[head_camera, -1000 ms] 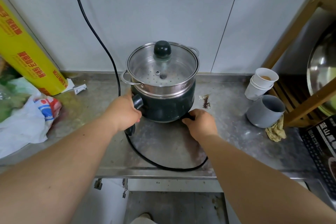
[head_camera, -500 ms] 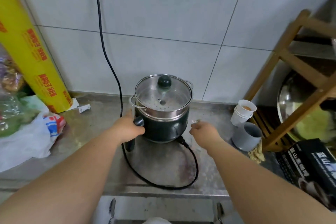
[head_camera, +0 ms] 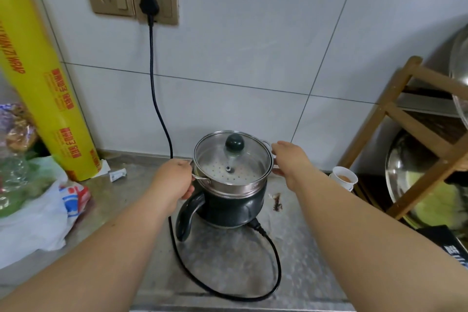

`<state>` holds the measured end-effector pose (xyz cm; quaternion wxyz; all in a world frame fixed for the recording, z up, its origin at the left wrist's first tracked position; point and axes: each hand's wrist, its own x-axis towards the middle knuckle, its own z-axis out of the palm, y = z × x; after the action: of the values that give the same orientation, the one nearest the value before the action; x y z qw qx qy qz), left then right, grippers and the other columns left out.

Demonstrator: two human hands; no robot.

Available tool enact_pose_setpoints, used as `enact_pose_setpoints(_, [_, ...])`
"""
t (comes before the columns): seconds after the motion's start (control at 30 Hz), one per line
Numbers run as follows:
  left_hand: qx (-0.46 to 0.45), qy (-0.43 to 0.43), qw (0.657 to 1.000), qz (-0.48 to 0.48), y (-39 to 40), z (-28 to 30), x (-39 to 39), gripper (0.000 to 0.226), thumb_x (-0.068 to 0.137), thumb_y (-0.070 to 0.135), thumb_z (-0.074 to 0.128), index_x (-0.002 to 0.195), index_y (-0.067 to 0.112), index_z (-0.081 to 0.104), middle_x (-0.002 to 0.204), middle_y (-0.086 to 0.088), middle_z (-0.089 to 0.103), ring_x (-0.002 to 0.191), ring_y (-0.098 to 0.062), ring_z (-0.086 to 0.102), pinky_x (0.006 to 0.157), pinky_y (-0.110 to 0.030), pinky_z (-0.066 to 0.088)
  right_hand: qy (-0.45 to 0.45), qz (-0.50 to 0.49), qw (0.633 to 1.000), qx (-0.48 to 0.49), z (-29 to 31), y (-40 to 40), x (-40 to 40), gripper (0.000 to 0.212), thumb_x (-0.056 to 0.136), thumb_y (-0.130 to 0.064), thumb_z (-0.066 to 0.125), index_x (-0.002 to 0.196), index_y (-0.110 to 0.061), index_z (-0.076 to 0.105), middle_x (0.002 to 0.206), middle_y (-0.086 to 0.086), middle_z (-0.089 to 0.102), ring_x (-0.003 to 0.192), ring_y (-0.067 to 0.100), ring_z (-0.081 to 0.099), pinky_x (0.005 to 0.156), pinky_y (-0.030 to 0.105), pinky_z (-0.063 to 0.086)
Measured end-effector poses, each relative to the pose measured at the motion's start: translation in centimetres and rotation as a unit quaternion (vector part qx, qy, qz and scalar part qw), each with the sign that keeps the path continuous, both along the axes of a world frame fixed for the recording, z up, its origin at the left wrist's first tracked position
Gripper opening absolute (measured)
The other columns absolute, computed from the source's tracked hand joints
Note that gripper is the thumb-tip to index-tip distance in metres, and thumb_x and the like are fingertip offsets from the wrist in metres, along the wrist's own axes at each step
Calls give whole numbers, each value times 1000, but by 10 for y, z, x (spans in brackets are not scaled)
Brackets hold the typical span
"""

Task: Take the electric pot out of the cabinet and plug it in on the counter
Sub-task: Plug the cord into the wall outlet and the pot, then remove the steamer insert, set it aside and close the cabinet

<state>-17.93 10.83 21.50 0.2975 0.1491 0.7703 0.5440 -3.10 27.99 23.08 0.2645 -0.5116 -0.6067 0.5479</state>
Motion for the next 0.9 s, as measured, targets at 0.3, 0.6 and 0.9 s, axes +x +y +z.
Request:
enact_pose_setpoints(0.3, [-48, 349, 928, -121, 33, 29, -5, 41, 84, 22, 50, 125, 20, 55, 128, -11, 52, 119, -31, 45, 97, -41, 40, 84, -108, 984, -110, -1, 7, -15, 8, 78, -4, 58, 74, -8, 64, 56, 6, 56, 47, 18, 49, 45, 25, 43])
enact_pose_setpoints(0.6, [-92, 416, 872, -241, 78, 26, 19, 48, 85, 36, 54, 132, 31, 43, 125, -11, 53, 113, -33, 48, 93, -40, 41, 89, -88, 980, -156, -16, -1, 6, 20, 88, -22, 54, 72, -11, 60, 52, 2, 51, 40, 11, 40, 34, 16, 38])
enact_pose_setpoints(0.9, [-47, 423, 884, -191, 72, 42, 23, 44, 87, 26, 57, 130, 29, 47, 123, -8, 56, 114, -31, 48, 96, -45, 43, 144, -66, 977, -143, -11, -19, 13, 30, 90, -3, 40, 67, -10, 58, 43, -1, 46, 32, 9, 38, 34, 19, 41])
